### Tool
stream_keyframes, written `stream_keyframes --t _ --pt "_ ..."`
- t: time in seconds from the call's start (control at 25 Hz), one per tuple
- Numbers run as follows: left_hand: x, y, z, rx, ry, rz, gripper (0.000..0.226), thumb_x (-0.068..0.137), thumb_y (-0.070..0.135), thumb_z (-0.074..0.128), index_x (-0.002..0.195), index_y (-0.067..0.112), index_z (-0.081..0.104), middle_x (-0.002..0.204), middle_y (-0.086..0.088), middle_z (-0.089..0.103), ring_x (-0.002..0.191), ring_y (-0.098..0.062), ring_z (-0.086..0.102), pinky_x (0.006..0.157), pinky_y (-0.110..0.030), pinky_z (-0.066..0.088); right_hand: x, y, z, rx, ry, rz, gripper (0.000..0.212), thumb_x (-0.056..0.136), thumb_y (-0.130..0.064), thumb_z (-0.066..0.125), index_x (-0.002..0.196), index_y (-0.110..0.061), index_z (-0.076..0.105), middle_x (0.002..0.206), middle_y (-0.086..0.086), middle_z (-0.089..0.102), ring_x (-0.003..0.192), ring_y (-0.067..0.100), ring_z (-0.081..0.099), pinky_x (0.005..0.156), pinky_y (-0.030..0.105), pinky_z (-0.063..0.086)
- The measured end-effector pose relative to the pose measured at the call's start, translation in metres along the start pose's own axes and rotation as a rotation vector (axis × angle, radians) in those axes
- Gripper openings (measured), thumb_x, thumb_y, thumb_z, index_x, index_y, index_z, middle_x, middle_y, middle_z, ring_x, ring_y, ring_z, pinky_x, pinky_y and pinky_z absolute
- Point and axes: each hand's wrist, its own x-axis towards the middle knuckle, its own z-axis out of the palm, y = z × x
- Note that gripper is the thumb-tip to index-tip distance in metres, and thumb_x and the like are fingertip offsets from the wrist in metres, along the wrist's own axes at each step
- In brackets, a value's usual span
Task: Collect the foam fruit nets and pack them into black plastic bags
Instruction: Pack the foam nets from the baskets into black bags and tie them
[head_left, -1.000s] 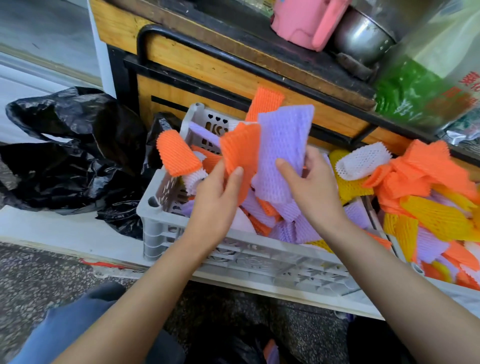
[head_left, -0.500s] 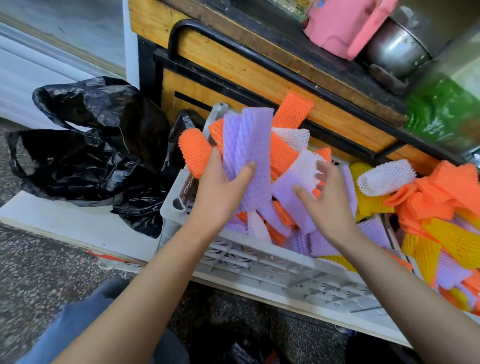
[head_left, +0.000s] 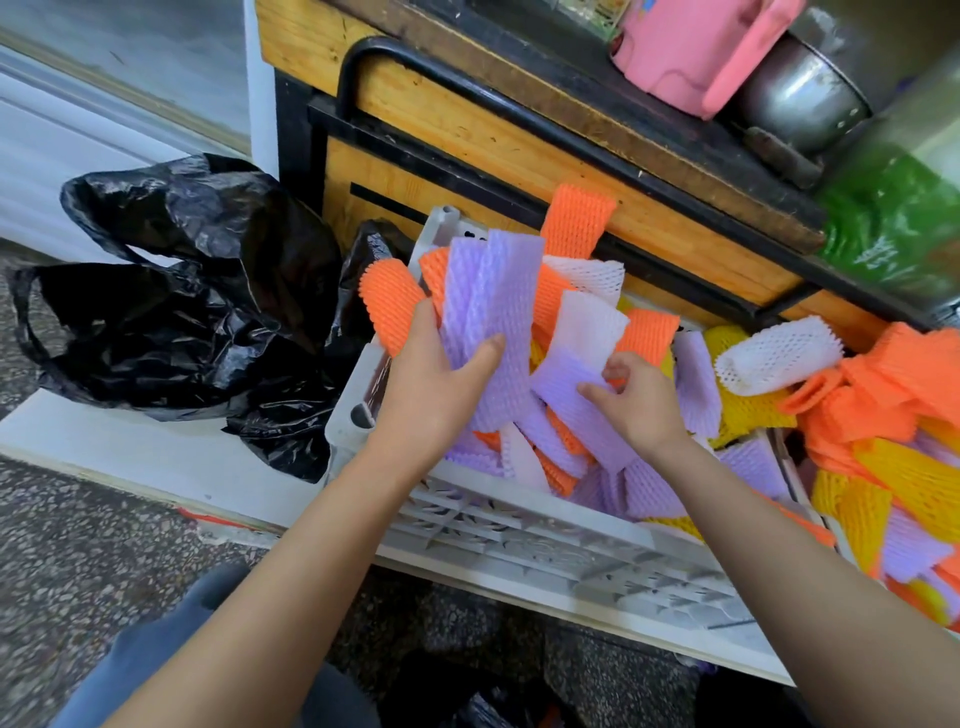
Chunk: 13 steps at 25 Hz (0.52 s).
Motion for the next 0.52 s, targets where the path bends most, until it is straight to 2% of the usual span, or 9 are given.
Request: stream_keyframes --t 0.08,0.16,0.24,0.36,0.44,0.52 --pt "0.001 -0.002 -0.003 0.052 0.059 -0.001 0.025 0.09 0.022 0.061 0.095 0.011 0.039 0.077 0.005 0.047 0.063 -0.004 0.046 0.052 -0.01 0.037 -0.005 -0.008 -0.013 -0.015 0.102 -0.094 0.025 0.083 -0.02 0.07 0.095 -0.002 0.058 0.097 0.014 0.062 0.097 0.032 0.056 0.074 0.028 0.034" --pt "0.002 -0.002 -0.003 0.072 0.081 0.009 0.028 0.09 0.023 0.061 0.094 0.01 0.037 0.076 0.005 0.045 0.062 -0.003 0.043 0.053 -0.01 0.037 -0.015 -0.021 -0.03 0.034 0.166 -0.127 0.027 0.086 -0.022 0.066 0.1 -0.002 0.055 0.096 0.009 0.058 0.094 0.025 0.055 0.074 0.026 0.034" --pt "0.0 -0.001 0.001 0.042 0.023 0.036 0.028 0.089 0.025 0.063 0.097 0.013 0.039 0.082 0.009 0.048 0.068 0.003 0.047 0.056 -0.006 0.038 -0.029 -0.038 -0.044 0.136 0.146 -0.134 0.032 0.087 -0.022 0.065 0.109 -0.006 0.05 0.099 -0.001 0.054 0.093 0.016 0.053 0.078 0.025 0.038" --pt "-0.009 0.0 0.016 -0.033 -0.105 0.129 0.032 0.087 0.023 0.066 0.11 0.02 0.043 0.1 0.016 0.054 0.091 0.01 0.052 0.074 -0.003 0.039 -0.054 -0.061 -0.054 0.272 0.063 -0.161 0.033 0.084 -0.021 0.068 0.108 -0.015 0.045 0.096 -0.012 0.054 0.084 0.004 0.056 0.079 0.023 0.044" --pt "-0.013 0.0 0.024 -0.081 -0.163 0.179 0.043 0.085 0.03 0.067 0.12 0.022 0.044 0.113 0.013 0.056 0.108 0.005 0.052 0.09 -0.012 0.041 -0.066 -0.07 -0.055 0.399 0.013 -0.188 0.033 0.085 -0.021 0.067 0.107 -0.017 0.043 0.099 -0.015 0.056 0.084 -0.008 0.058 0.079 0.02 0.047" --pt "-0.02 0.005 0.03 -0.127 -0.235 0.186 0.053 0.079 0.04 0.068 0.124 0.03 0.041 0.125 0.009 0.053 0.119 -0.002 0.049 0.099 -0.021 0.041 -0.075 -0.074 -0.059 0.505 0.002 -0.196 0.033 0.087 -0.019 0.063 0.111 -0.015 0.041 0.103 -0.018 0.053 0.085 -0.014 0.057 0.082 0.021 0.05"
